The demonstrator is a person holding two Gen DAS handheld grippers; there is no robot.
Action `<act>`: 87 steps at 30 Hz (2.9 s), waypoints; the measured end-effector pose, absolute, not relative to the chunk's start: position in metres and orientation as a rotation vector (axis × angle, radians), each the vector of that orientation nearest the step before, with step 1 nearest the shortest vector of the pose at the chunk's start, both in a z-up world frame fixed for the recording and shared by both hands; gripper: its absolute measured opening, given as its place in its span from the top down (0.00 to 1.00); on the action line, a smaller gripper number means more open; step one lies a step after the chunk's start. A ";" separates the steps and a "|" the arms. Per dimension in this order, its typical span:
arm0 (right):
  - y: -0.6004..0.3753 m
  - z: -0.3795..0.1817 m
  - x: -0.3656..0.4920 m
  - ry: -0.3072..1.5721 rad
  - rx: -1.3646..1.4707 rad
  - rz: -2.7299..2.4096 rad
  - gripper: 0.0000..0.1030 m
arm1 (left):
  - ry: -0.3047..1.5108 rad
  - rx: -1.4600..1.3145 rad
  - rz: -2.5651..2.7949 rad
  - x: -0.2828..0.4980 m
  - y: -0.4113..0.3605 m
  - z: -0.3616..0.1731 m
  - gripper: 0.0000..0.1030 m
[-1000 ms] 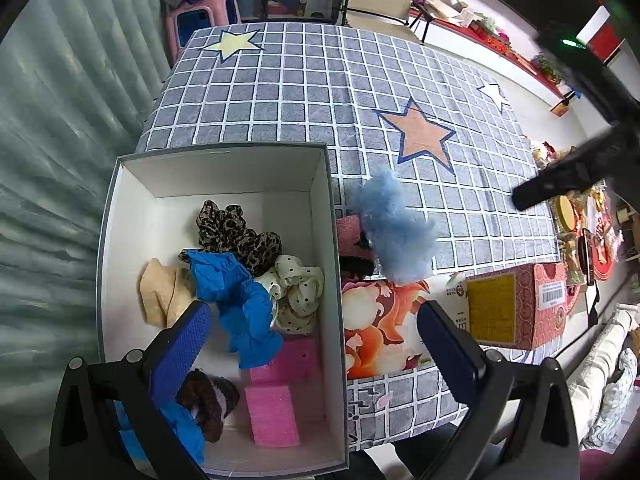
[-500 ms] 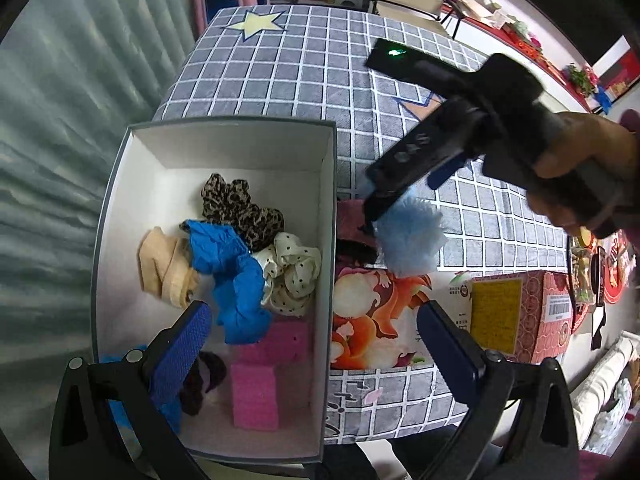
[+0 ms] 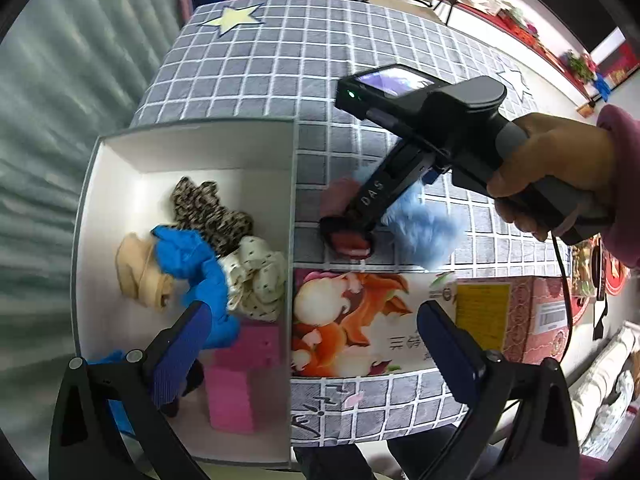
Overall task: Organize soft objects
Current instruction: 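Grasp the light blue fluffy toy with right gripper while left gripper grasps pink knit slipper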
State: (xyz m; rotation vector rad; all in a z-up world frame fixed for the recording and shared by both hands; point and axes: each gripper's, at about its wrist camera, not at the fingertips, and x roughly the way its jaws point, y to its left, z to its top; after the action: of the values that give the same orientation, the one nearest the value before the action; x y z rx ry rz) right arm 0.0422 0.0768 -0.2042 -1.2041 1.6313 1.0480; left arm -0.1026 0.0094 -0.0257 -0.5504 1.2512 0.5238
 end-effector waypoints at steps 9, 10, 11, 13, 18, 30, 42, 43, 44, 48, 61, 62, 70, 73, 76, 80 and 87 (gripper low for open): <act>0.012 -0.227 0.091 1.654 -1.234 0.865 0.01 | 1.283 -0.474 0.442 -0.065 -0.001 -0.030 0.00; 0.006 -0.227 0.100 1.669 -1.208 0.855 0.01 | 1.291 -0.462 0.435 -0.060 -0.002 -0.032 0.00; 0.001 -0.227 0.105 1.669 -1.187 0.849 0.01 | 1.300 -0.447 0.428 -0.053 -0.003 -0.034 0.00; -0.008 -0.225 0.114 1.659 -1.144 0.843 0.01 | 1.318 -0.411 0.411 -0.038 -0.006 -0.038 0.00; -0.024 -0.206 0.124 1.538 -0.974 0.921 0.14 | 1.387 -0.328 0.405 -0.011 -0.009 -0.054 0.00; -0.076 -0.165 0.141 1.524 -0.623 1.058 0.68 | 1.640 0.034 0.279 0.043 -0.018 -0.106 0.00; -0.108 -0.145 0.193 1.599 -0.306 1.062 0.68 | 1.931 0.486 -0.031 0.059 -0.034 -0.172 0.07; -0.109 -0.143 0.192 1.601 -0.288 1.060 0.68 | 1.955 0.485 -0.039 0.058 -0.034 -0.177 0.08; -0.112 -0.142 0.192 1.603 -0.265 1.057 0.68 | 1.972 0.479 -0.043 0.058 -0.034 -0.181 0.09; -0.129 -0.135 0.194 1.600 -0.195 1.047 0.68 | 2.058 0.358 -0.045 0.055 -0.025 -0.195 0.32; -0.169 -0.112 0.200 1.558 -0.061 0.998 0.68 | 1.896 0.137 0.059 0.046 -0.025 -0.160 0.88; -0.170 -0.110 0.200 1.553 -0.059 0.993 0.68 | 1.871 0.122 0.066 0.045 -0.026 -0.155 0.88; -0.182 -0.100 0.193 1.536 -0.035 0.952 0.68 | 1.686 0.022 0.144 0.029 -0.015 -0.115 0.94; -0.186 -0.094 0.190 1.521 -0.028 0.942 0.68 | 1.600 -0.026 0.168 0.023 -0.013 -0.094 0.94; -0.190 -0.086 0.187 1.504 -0.034 0.928 0.68 | 1.545 -0.045 0.188 0.017 -0.012 -0.081 0.94; -0.192 -0.081 0.183 1.498 -0.040 0.912 0.68 | 1.570 -0.069 0.219 0.018 -0.001 -0.085 0.93; -0.192 -0.083 0.172 1.518 -0.047 0.910 0.68 | 1.647 -0.149 0.212 0.005 0.004 -0.121 0.39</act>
State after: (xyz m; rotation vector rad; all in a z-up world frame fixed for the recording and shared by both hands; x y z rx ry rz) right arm 0.1722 -0.1917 -0.0826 -0.0469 1.5180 0.9103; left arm 0.0050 0.0039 -0.1210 -0.1491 1.6470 0.2121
